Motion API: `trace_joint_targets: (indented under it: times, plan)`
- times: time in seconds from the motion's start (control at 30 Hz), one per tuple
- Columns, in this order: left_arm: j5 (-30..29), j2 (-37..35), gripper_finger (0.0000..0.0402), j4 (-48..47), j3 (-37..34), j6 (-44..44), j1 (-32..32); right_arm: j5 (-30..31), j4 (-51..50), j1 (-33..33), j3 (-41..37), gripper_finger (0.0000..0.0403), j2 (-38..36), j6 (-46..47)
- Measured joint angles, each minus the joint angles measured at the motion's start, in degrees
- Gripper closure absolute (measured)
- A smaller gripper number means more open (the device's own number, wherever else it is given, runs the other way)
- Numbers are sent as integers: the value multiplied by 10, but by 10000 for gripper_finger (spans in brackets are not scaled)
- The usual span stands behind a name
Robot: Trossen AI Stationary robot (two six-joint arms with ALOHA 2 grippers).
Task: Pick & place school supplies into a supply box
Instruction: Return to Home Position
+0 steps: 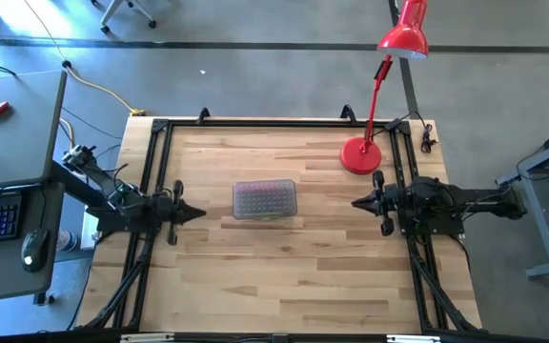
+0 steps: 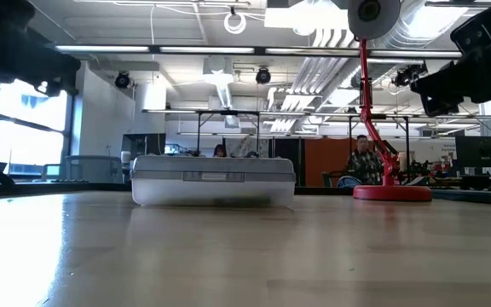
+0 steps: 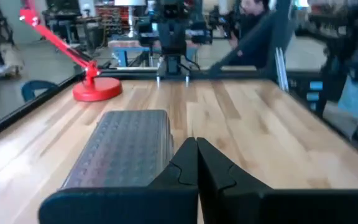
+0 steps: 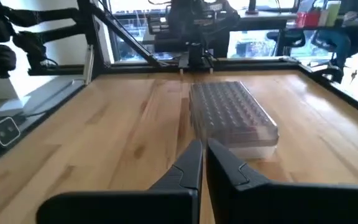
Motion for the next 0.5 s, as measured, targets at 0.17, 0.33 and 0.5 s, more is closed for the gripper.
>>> trace_joint_targets:
  times: [0.17,0.33,0.5]
  plan:
    - [18,16,376,0,0,-45,0,-57,15,8,0,402,9,-53]
    - [40,18,376,-1,0,-45,0,-108,76,17,0,402,8,-162]
    - [40,18,376,-1,0,-45,0,-141,64,17,0,402,8,-162]
